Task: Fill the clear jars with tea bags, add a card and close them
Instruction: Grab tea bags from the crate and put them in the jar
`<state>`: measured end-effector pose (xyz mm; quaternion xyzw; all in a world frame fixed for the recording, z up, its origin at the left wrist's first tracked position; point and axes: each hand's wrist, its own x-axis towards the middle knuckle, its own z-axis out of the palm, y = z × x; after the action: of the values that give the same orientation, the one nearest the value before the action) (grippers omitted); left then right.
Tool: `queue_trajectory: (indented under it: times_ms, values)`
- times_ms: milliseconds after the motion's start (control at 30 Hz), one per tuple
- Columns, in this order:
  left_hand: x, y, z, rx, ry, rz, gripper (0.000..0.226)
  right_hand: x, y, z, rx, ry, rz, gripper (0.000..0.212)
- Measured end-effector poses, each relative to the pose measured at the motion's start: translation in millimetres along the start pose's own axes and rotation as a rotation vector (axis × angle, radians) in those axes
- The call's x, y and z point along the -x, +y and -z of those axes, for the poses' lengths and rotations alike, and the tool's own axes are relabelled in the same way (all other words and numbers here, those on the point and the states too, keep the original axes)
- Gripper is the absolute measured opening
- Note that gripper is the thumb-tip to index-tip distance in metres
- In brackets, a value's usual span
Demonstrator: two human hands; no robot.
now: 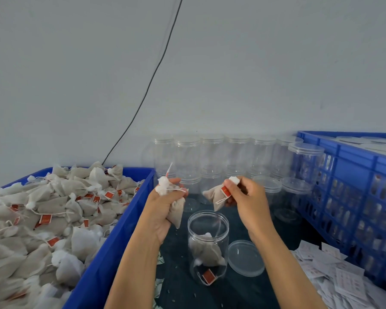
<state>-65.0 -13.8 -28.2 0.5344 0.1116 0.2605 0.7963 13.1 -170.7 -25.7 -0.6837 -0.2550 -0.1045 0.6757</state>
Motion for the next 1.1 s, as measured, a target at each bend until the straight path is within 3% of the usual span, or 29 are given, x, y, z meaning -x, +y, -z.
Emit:
queue_trajectory:
  times_ms: [200, 500, 700, 967, 1100]
  values:
    - [1, -3, 1, 0.033, 0.029, 0.068, 0.021, 1, 6, -5, 0.16, -0.085, -0.033, 0.013]
    - [1, -1, 4, -0.041, 0.021, 0.03, 0.02, -1, 5, 3, 0.089, -0.036, -0.002, 0.021]
    - [-3, -7, 12, -0.509, 0.027, -0.05, 0.013, -6, 6, 14, 0.18, -0.015, 0.059, 0.027]
    - [5, -6, -10, -0.712, -0.283, -0.13, 0.022, 3, -4, 0, 0.113, -0.164, 0.177, 0.019]
    - [2, -11, -9, -0.747, -0.233, -0.108, 0.018, 7, -3, -6, 0.077, -0.224, 0.151, 0.01]
